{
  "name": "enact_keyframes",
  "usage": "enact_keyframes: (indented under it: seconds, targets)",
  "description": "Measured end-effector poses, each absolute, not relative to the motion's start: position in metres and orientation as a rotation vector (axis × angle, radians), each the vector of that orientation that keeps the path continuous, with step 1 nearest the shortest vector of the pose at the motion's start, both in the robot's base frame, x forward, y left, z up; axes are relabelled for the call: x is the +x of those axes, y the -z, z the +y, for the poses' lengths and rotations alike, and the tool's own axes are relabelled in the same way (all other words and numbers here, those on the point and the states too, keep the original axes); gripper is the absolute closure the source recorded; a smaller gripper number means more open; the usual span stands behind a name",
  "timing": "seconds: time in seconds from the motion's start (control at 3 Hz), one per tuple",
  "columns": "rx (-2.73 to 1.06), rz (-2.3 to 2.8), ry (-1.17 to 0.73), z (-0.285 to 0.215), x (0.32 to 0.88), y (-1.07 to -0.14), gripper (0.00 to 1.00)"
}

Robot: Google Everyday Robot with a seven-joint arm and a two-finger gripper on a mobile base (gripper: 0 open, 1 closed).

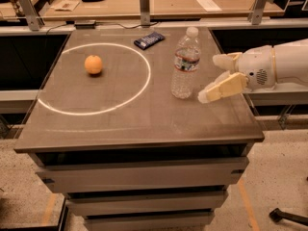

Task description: Move water bottle near orange

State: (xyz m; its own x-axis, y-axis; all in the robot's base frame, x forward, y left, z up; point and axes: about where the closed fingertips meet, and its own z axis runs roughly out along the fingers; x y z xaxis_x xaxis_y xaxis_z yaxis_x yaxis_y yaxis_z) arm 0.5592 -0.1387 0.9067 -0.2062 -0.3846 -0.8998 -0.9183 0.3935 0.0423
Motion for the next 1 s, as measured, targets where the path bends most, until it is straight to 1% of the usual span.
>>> enact_keyframes:
  seconds: [0.67,1.0]
  targets:
    - [-1.063,1.65,-0.852,-0.115,0.575,-0.908,0.0]
    - [-1.089,1.57,-0.851,-0.1,0.583,-0.919,0.0]
